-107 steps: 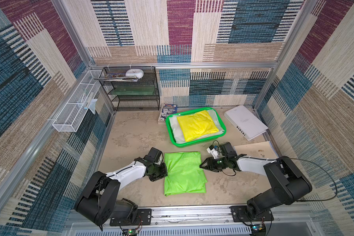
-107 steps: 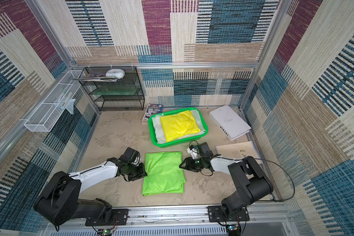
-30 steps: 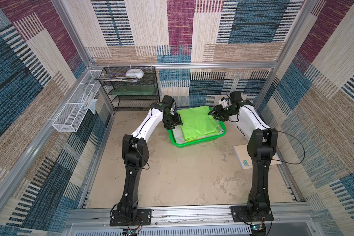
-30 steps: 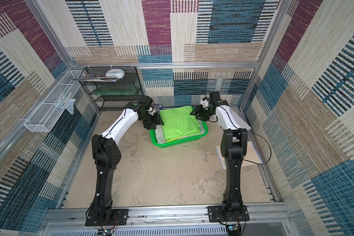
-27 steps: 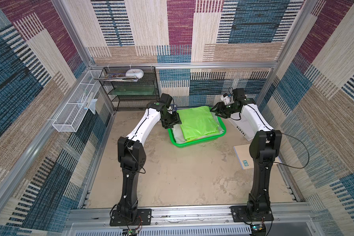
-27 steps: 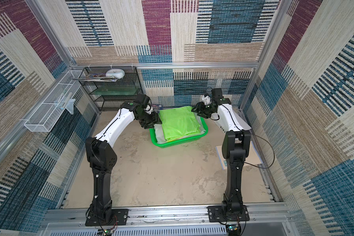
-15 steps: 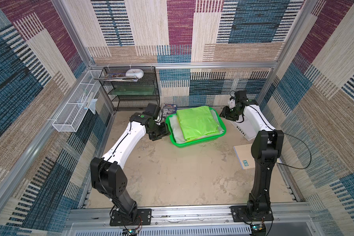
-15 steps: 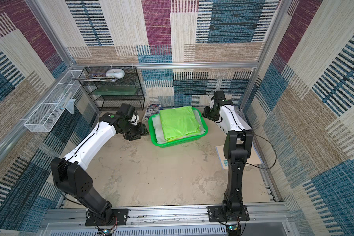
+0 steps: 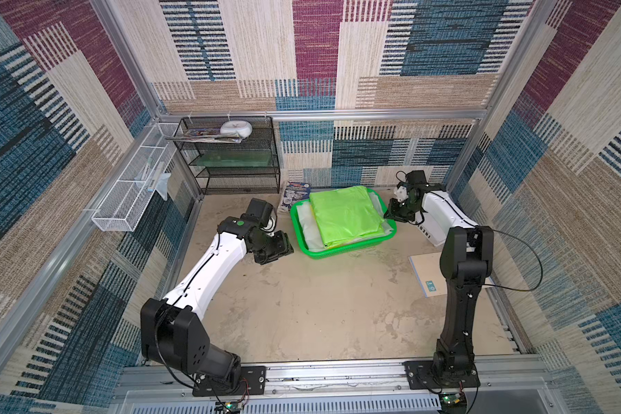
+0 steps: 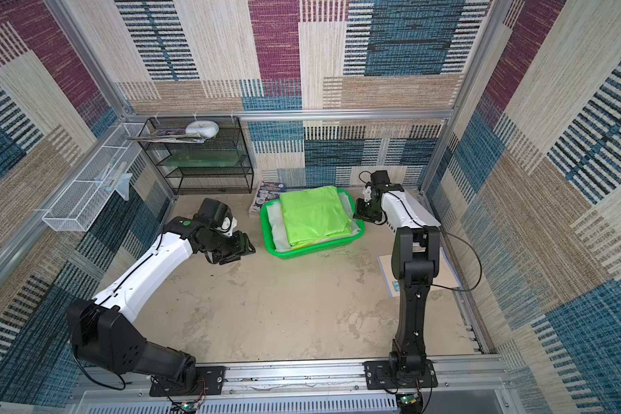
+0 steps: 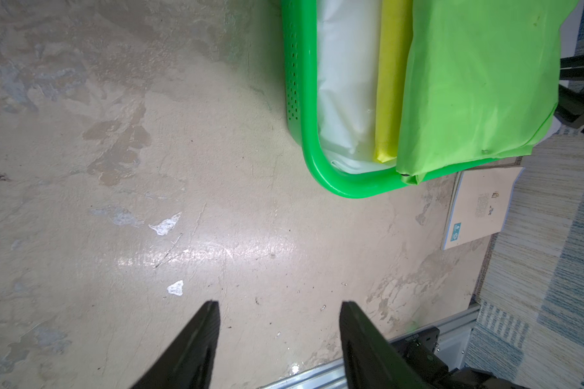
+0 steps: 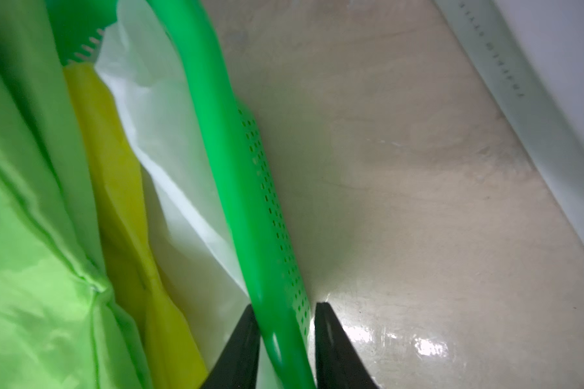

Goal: Put the folded raincoat in the basket
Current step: Move the basket to the center of the board.

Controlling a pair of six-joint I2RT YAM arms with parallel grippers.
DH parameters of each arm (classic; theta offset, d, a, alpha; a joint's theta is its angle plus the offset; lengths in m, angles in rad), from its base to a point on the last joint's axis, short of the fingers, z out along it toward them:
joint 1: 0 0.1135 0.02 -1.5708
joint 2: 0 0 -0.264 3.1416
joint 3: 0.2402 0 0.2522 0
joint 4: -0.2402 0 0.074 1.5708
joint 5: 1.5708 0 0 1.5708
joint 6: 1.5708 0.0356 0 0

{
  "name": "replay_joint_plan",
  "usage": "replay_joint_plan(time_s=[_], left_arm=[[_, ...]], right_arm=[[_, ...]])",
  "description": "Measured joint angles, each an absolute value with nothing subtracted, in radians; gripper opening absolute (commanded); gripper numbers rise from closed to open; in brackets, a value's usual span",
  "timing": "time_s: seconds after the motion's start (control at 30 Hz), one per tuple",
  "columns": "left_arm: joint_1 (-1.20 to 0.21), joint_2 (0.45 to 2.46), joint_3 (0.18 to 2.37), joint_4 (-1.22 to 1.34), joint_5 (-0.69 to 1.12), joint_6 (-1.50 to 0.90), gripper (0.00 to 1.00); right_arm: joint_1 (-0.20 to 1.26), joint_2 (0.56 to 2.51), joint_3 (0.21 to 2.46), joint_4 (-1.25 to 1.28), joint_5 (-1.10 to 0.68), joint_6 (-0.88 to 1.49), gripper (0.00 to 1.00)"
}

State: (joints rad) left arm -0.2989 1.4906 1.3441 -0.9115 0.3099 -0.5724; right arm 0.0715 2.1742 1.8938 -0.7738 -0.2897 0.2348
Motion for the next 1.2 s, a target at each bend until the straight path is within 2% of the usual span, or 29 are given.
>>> replay_joint_plan(time_s=[0.13,0.27,0.7,0.83,1.0,1.03,1.13,1.2], left_arm=[[-0.296,1.475,1.334,-0.912,0.313,-0.567,0.61],[-0.291,1.443,1.313,-0.914,0.313,-0.557,0.61],[-0.269,1.274,1.248,-0.960,0.329,-0.538,0.60],[-0.268,1.229,1.216,-0.960,0.369,-0.535,0.59],[-0.268,1.199,1.175,-0.958,0.407,-0.536,0.59],[-0.268,1.198,1.166,-0.957,0.416,-0.536,0.59],[-0.270,1.190,1.145,-0.947,0.443,-0.539,0.57],[-0.273,1.180,1.137,-0.933,0.468,-0.541,0.56]], right_arm=[[0.090,2.122,1.821,-0.761,-0.317,0.187,0.15],[0.112,2.003,1.655,-0.730,-0.316,0.203,0.12],[0.228,1.565,1.093,-0.614,-0.290,0.307,0.09],[0.238,1.449,0.986,-0.625,-0.293,0.304,0.09],[0.240,1.386,0.933,-0.618,-0.300,0.326,0.25],[0.240,1.383,0.922,-0.616,-0.308,0.334,0.30],[0.241,1.374,0.909,-0.615,-0.318,0.349,0.54],[0.241,1.365,0.920,-0.617,-0.302,0.351,0.61]])
